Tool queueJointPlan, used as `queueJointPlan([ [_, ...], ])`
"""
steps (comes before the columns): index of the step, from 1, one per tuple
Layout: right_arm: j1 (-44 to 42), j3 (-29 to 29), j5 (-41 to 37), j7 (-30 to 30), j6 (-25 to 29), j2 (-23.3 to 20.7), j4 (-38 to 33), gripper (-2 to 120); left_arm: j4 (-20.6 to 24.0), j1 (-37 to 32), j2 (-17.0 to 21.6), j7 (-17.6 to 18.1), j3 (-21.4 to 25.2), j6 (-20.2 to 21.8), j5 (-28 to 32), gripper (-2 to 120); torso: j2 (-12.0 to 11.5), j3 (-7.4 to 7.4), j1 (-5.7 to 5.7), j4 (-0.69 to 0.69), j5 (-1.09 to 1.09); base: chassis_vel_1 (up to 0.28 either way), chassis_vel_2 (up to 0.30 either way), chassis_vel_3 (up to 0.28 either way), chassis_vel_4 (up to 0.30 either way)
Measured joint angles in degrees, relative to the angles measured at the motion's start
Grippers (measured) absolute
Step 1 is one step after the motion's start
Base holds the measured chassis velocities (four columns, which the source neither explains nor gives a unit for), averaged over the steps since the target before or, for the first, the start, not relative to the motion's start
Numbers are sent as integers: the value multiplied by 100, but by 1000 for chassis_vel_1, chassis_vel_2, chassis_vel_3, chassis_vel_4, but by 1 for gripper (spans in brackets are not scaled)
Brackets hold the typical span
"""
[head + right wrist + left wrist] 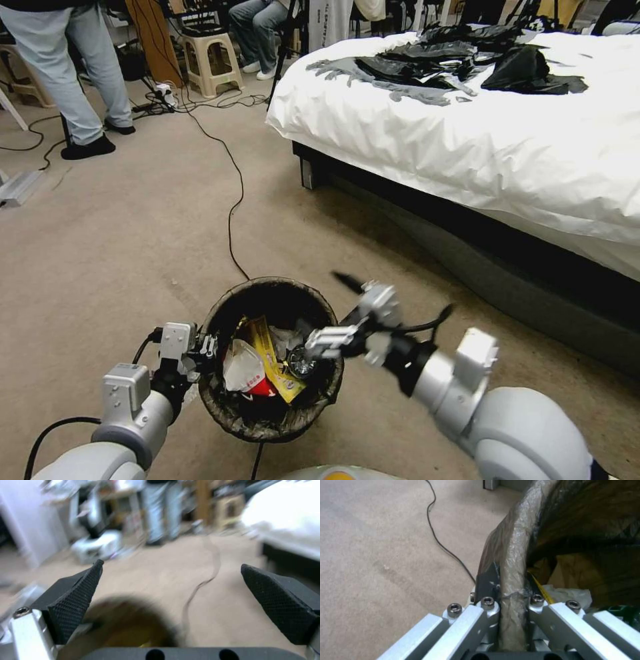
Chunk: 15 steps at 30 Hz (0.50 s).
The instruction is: Pick up the trash bin, then pick up the garbage from the floor and place it into the trash bin.
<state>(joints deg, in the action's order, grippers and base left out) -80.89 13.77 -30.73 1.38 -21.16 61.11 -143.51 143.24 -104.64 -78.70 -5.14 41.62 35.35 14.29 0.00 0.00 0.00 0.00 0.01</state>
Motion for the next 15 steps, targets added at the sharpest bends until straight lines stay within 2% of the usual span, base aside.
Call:
queueJointPlan([
  [1,-90,443,-140,-233,210,231,0,100,0,24,-8,4,1,-2,26,1,0,0,0,1,0,0,0,0,0],
  [2,-90,443,-140,-233,210,231,0,100,0,24,-8,4,1,-2,26,1,0,0,0,1,0,0,0,0,0],
  [4,-200,830,-204,-395,370,408,2,100,0,41,-16,10,13,-3,60,1,0,0,0,0,0,0,0,0,0],
  [5,-346,1266,-154,-487,514,535,4,100,0,58,-20,31,44,-4,111,1,0,0,0,0,0,0,0,0,0],
  [6,-346,1266,-154,-487,514,535,4,100,0,58,-20,31,44,-4,111,1,0,0,0,0,0,0,0,0,0],
  [8,-613,1842,47,-628,813,686,10,100,0,84,-19,74,75,-4,185,1,0,0,0,0,-1,0,0,0,0],
  [10,-678,1956,110,-651,870,744,25,100,0,91,-22,77,77,-3,199,1,0,0,0,1,-1,0,0,0,0],
  [13,-1162,2515,548,-592,1119,1215,222,100,0,124,-54,134,86,11,319,1,0,0,0,0,0,0,0,0,0],
  [15,-1365,2680,791,-517,1252,1356,313,100,0,131,-55,151,96,19,366,1,0,0,0,1,-1,0,0,0,0],
])
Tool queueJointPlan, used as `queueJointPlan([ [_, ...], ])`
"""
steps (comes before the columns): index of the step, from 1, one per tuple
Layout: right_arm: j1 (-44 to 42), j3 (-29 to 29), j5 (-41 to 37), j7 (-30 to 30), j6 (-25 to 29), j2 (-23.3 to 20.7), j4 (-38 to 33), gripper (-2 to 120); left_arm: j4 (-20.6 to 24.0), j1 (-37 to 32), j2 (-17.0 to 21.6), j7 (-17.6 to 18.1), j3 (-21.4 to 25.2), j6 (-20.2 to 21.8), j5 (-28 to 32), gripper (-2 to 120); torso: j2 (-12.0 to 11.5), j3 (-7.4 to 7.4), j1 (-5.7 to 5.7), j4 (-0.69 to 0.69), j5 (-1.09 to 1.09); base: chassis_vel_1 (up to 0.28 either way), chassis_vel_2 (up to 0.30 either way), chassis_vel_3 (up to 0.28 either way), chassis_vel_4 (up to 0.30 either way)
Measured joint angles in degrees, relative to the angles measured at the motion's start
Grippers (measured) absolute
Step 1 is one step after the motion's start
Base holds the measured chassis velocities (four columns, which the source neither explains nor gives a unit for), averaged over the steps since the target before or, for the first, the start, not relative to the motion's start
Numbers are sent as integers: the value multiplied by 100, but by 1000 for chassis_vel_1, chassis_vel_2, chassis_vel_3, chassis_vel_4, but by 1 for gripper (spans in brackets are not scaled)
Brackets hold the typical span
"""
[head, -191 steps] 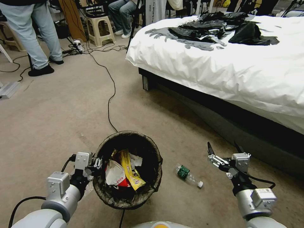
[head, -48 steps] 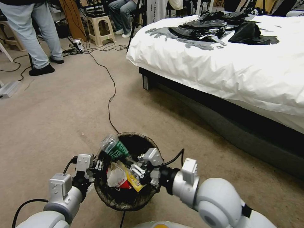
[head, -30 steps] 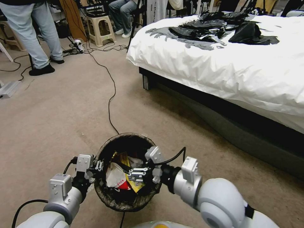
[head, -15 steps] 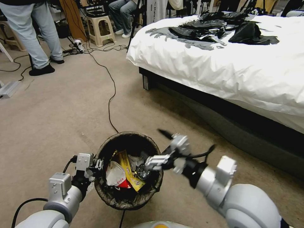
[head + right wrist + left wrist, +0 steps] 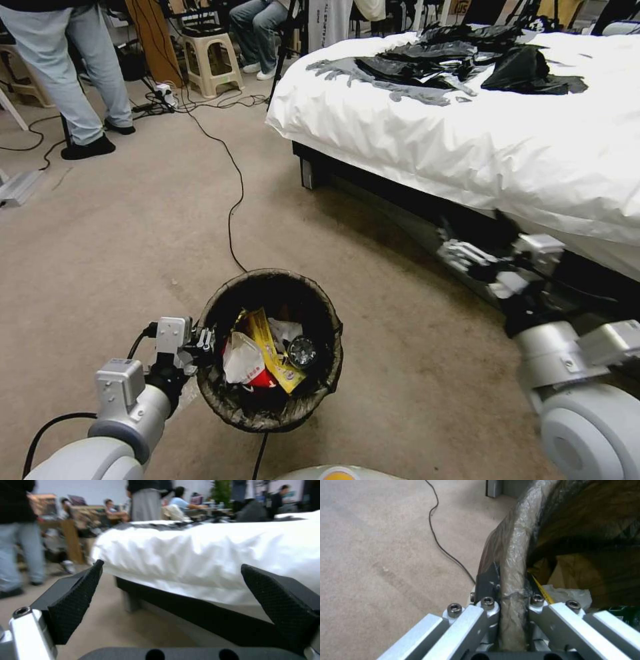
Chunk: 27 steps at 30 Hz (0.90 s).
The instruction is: Pick up the trash bin, then pick up the garbage from the floor and place it into the trash bin.
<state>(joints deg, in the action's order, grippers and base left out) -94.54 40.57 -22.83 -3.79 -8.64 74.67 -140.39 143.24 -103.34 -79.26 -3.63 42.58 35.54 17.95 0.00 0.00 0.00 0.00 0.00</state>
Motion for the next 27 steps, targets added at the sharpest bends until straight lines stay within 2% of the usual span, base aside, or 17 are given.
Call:
queueJointPlan([
  [5,-558,433,760,338,464,331,380,100,0,32,4,84,22,14,138,1,0,0,0,-1,0,0,0,0,0],
  [9,-809,515,1069,470,759,488,562,100,0,35,12,108,37,29,195,1,0,0,0,0,1,0,0,0,0],
  [22,-1243,389,1513,551,1166,827,558,100,0,114,-79,217,241,12,172,1,0,0,0,0,0,0,0,0,0],
  [27,-1396,144,1571,249,1228,816,455,100,0,119,-207,252,422,59,166,1,0,0,0,0,0,0,0,0,0],
])
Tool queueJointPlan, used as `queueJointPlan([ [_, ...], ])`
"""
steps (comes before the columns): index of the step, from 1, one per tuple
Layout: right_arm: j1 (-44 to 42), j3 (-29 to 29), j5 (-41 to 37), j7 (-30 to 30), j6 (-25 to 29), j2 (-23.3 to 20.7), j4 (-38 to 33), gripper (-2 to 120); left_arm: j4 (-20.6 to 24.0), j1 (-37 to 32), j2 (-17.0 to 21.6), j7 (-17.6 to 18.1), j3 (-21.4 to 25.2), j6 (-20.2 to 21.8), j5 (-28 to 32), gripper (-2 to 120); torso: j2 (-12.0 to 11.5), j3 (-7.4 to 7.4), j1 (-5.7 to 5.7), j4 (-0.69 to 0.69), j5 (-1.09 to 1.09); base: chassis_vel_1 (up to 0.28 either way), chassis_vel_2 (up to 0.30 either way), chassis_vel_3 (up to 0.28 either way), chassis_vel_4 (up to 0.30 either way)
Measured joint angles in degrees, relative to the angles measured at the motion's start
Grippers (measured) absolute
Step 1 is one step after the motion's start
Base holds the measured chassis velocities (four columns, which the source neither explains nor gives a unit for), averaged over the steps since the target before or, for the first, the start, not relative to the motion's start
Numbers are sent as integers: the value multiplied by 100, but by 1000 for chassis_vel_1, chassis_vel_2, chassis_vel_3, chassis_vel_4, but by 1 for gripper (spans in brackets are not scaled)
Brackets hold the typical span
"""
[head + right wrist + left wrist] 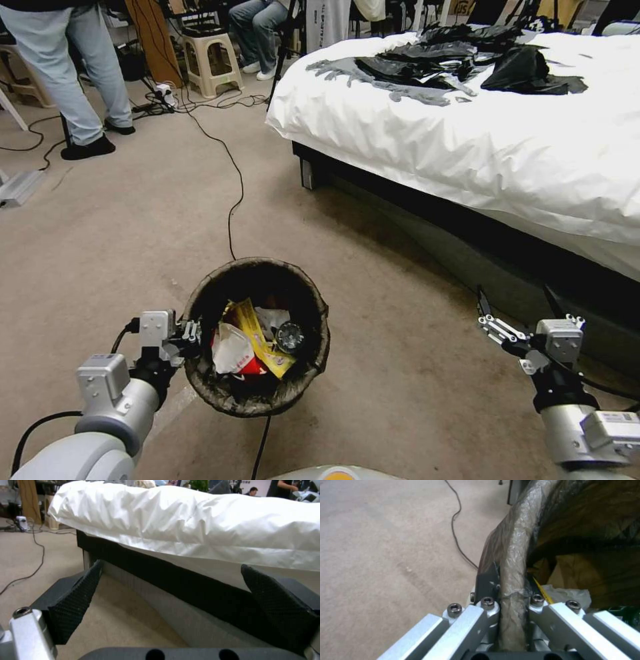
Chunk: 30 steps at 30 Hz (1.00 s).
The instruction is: Pick up the trash bin, then pick up the garbage from the floor and place it into the trash bin.
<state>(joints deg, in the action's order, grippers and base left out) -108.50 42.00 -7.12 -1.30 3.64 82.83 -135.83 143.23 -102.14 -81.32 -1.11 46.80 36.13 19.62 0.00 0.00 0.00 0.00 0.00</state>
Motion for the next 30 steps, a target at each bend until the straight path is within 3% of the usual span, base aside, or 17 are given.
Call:
queueJointPlan([
  [30,-166,-467,252,-438,2,184,24,100,0,39,-35,118,213,109,335,1,0,0,0,0,0,24,26,24,26],
])
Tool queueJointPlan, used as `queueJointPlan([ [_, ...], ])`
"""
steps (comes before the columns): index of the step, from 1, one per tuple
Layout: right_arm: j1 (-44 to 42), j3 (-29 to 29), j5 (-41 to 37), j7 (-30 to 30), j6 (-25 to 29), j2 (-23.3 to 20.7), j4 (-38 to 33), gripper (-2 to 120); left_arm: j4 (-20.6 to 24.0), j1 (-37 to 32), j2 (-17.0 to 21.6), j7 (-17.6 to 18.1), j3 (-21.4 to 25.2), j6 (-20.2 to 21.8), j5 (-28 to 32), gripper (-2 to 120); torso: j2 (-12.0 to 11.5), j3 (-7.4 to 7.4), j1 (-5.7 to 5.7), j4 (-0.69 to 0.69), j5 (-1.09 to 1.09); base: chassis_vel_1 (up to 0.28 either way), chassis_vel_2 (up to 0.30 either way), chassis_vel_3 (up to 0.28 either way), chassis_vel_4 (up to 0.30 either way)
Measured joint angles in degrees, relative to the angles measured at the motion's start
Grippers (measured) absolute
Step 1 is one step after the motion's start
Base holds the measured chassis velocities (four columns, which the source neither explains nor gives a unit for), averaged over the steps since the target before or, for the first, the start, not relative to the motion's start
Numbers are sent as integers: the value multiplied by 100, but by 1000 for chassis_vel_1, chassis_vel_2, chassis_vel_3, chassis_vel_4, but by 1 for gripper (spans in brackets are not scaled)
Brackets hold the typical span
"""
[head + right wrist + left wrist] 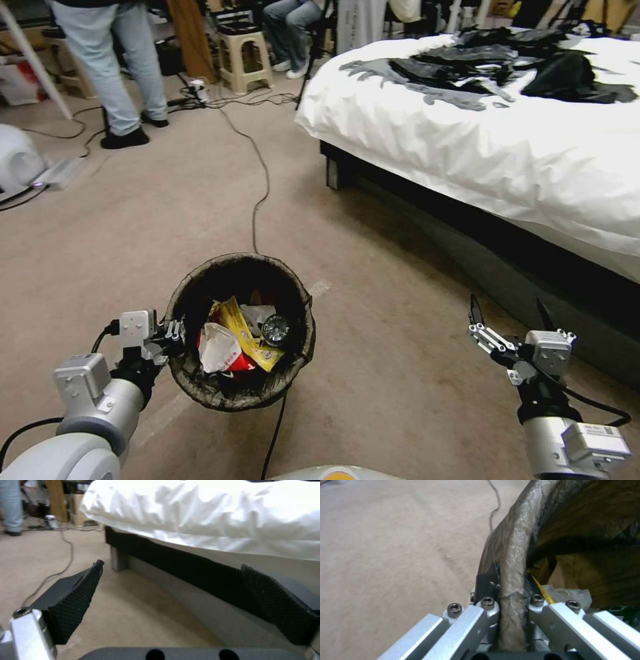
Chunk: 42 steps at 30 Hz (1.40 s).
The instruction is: Pick up the trash bin, then pick up the garbage from the floor and place it into the trash bin.
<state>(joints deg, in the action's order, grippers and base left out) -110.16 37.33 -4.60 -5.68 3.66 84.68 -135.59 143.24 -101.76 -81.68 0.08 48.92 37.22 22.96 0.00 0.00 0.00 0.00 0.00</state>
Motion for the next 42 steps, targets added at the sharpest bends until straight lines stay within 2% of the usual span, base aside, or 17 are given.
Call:
queueJointPlan([
  [42,27,-247,70,-117,-78,75,145,100,0,37,67,-34,169,-16,126,1,0,0,0,-1,0,89,88,88,89],
])
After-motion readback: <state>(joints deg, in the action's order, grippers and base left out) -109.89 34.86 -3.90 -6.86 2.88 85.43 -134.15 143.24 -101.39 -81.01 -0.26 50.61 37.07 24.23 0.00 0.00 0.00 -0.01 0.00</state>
